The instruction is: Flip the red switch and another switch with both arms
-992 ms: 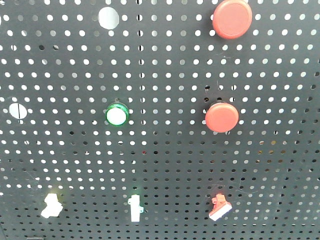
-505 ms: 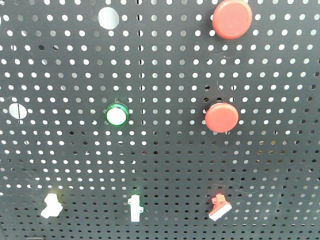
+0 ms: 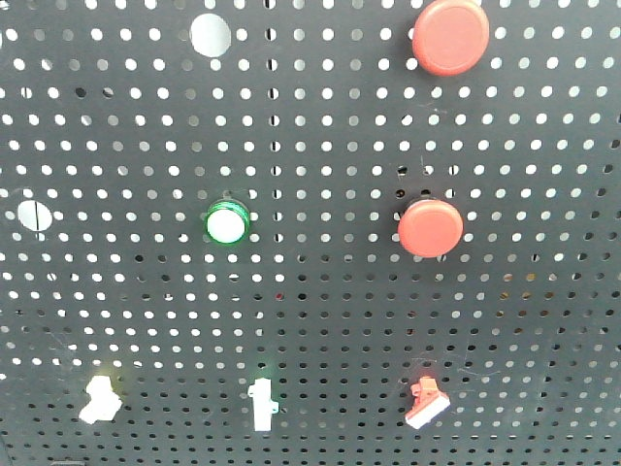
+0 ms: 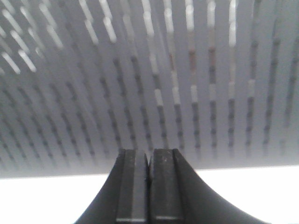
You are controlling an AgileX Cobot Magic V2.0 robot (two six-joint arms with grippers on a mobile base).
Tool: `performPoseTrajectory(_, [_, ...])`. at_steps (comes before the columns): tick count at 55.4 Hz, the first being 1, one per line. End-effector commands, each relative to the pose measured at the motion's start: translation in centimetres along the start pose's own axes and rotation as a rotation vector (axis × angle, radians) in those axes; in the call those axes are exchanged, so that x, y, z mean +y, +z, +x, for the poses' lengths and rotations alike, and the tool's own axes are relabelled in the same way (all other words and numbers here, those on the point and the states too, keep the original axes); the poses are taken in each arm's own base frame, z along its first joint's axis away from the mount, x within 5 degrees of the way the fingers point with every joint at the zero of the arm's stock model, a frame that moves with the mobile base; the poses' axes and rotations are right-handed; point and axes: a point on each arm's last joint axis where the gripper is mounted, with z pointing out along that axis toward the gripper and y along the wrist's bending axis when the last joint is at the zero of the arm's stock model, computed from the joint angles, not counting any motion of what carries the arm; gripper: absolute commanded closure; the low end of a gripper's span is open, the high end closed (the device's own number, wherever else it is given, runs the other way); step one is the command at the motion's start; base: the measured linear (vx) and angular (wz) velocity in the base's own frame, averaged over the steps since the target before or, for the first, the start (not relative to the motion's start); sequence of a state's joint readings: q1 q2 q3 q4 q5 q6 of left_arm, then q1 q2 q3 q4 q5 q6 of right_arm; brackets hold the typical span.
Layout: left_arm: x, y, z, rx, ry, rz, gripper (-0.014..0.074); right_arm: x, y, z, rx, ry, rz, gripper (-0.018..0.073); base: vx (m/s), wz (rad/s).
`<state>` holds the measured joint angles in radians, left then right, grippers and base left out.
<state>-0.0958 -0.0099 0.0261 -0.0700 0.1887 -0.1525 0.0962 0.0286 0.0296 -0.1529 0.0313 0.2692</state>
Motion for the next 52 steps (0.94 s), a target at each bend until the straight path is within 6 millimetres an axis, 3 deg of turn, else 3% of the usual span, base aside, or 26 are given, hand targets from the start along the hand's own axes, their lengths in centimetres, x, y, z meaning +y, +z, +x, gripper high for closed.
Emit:
performPoseTrajectory(1, [-0.01, -0.02, -0.14, -0.076, -0.018, 0.017, 0.0594, 0.06, -0.44, -0.49, -0.093, -0.073, -0.003, 0.0566, 0.0, 0.0])
performPoseTrajectory(52, [-0.01, -0.02, -0.14, -0.077, -0.018, 0.017, 0.0594, 0.06, -0.4, -0.45, -0.087, -0.105, -0.003, 0.0566, 0.0, 0.0])
